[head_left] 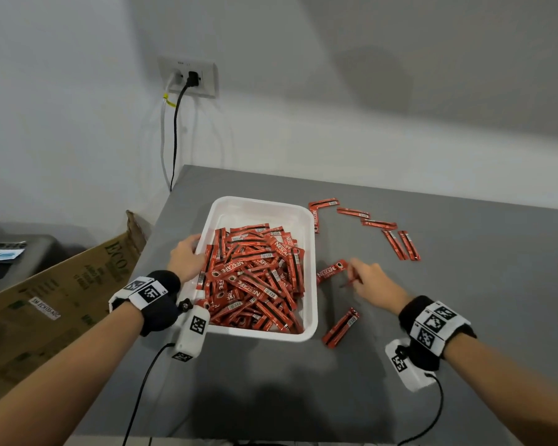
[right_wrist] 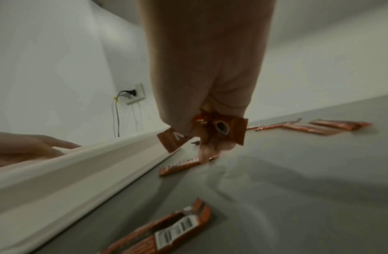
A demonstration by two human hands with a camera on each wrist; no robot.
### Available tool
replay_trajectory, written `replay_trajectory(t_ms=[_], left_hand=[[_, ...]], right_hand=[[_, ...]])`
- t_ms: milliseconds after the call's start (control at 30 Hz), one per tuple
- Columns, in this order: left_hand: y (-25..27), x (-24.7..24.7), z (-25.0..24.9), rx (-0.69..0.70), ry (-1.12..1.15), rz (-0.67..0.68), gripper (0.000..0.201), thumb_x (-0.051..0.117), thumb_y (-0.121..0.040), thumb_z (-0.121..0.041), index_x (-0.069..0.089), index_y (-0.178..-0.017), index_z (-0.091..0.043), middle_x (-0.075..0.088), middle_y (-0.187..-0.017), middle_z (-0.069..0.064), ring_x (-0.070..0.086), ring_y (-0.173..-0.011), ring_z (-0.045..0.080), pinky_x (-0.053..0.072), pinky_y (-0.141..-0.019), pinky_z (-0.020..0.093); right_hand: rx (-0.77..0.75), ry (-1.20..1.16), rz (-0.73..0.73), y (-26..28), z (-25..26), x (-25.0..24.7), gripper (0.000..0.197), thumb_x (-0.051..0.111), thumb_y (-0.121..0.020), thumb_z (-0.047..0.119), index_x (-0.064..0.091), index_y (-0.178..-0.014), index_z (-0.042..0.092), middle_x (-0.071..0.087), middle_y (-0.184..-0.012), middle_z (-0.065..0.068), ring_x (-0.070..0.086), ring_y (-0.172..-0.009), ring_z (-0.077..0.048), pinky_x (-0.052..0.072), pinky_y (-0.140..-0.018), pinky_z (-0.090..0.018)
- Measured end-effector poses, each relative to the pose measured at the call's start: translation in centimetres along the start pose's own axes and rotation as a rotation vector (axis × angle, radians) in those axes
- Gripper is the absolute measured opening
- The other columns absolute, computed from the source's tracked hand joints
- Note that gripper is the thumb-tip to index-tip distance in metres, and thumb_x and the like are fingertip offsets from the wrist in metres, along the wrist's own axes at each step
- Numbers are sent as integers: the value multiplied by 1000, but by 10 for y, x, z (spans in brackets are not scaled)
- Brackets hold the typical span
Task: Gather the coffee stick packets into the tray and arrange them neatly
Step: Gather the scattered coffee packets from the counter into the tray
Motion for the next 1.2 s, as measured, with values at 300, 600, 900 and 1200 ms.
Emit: replay_trajectory(t_ms=[300, 600, 900, 1200], left_hand=[[0, 0, -1, 9, 24, 16, 46, 55, -92, -10, 43, -136, -9, 57, -127, 17, 58, -105, 27, 43, -82, 32], [-4, 0, 2, -13, 27, 19, 47, 57, -91, -11, 43, -136, -10, 59, -124, 17, 55, -92, 18, 46, -80, 32], [-6, 0, -5, -43, 8, 39, 50, 60, -90, -16, 43, -136, -11, 57, -126, 15, 58, -110, 28, 44, -83, 30], [-15, -3, -4, -86, -36, 50, 52, 65, -86, -16, 47, -134, -11, 58, -127, 14, 58, -110, 27, 45, -93, 33]], right_hand=[[-142, 281, 329, 18, -3, 18, 18, 67, -86, 25, 58, -99, 16, 48, -94, 5, 49, -89, -13, 34, -74, -18], [58, 110, 116, -35, 5, -3, 48, 65, -87, 32, 42, -126, 13, 60, -109, 3, 63, -98, -19, 47, -84, -27], [163, 55, 41, -46, -13, -3, 17, 46, -96, 10, 45, -111, 1, 56, -100, -14, 58, -98, -33, 36, -73, -29], [696, -122, -494, -64, -94, -80, 49, 45, -95, 28, 54, -115, -16, 53, -120, -39, 50, -115, -50, 40, -97, -47]])
Point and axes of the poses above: each hand's wrist, its own y-axis away from the middle knuckle, its own x-axis out of the palm, z = x × y, the point moved 2 cm from there along -y, towards the middle knuckle
